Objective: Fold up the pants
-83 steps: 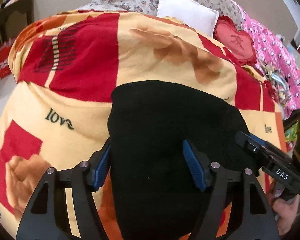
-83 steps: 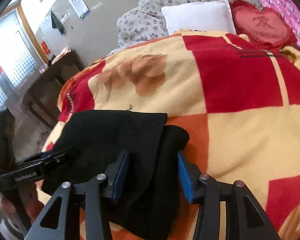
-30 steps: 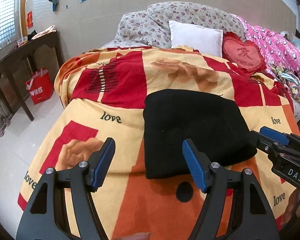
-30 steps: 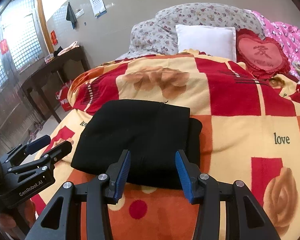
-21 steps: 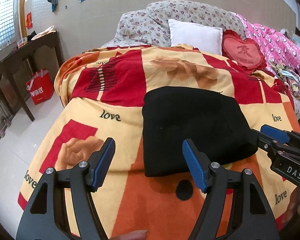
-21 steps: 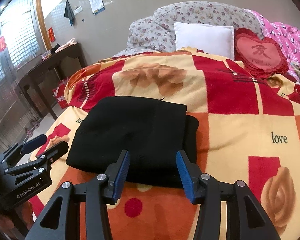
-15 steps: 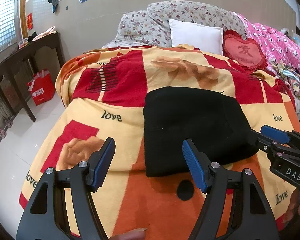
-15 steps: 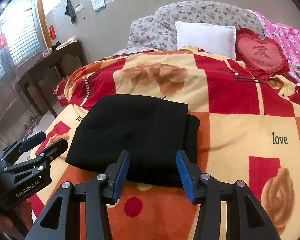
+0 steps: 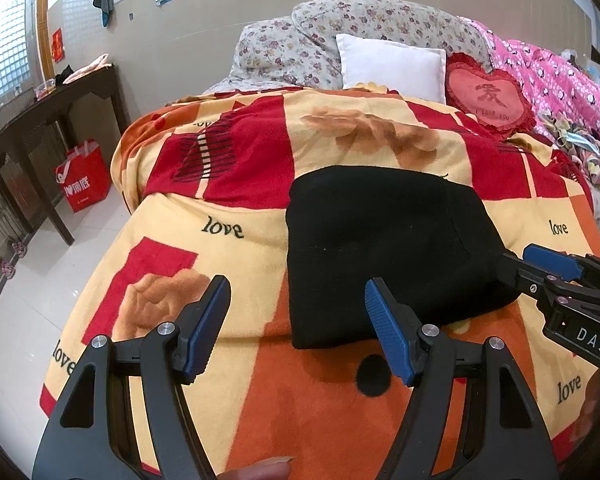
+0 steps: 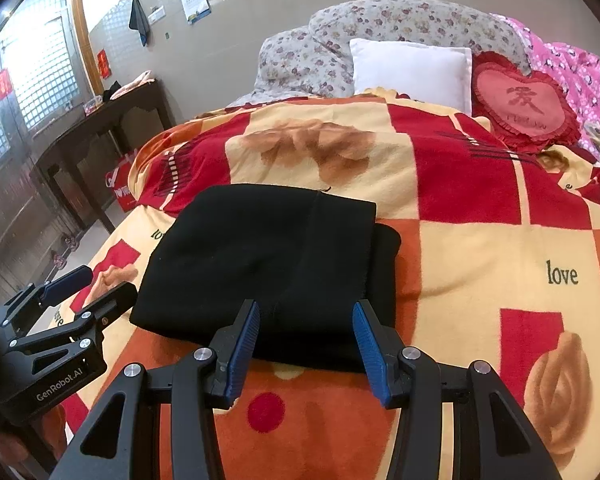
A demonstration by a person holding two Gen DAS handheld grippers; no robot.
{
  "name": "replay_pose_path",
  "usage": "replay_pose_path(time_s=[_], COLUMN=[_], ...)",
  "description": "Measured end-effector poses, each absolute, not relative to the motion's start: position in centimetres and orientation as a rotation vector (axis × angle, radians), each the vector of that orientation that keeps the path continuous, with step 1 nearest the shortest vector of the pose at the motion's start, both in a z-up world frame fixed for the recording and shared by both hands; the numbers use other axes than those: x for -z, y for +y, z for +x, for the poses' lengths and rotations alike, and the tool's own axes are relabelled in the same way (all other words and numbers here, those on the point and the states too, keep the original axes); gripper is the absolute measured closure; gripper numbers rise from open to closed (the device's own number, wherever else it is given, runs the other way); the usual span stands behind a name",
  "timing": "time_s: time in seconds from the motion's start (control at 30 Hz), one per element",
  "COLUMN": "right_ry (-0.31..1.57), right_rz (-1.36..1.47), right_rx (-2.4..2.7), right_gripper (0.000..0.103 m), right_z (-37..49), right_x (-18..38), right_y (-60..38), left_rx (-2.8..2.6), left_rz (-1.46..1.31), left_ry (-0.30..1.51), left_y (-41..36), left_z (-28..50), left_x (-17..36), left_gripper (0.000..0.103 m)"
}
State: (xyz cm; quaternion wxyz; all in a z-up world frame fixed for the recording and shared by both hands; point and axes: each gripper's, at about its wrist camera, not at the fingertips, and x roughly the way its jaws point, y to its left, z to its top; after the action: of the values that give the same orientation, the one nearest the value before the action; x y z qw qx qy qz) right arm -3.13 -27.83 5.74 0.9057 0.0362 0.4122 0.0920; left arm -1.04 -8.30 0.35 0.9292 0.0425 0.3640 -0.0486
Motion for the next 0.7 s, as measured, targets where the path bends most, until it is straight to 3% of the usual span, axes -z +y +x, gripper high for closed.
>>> replay_pose_path(time_s=[0.7], right_ry=[0.861], right_rz=[0.067], right_rx=[-0.194], right_gripper=[0.056], right_z=[-3.01], right_x=[-5.34], right_y=[-27.59], left_rx=[0.105], left_rz=[0.092], left_ry=[0.756], left_y=[-8.40], left_z=[-0.98], left_x=[-0.15], left_gripper=[0.033])
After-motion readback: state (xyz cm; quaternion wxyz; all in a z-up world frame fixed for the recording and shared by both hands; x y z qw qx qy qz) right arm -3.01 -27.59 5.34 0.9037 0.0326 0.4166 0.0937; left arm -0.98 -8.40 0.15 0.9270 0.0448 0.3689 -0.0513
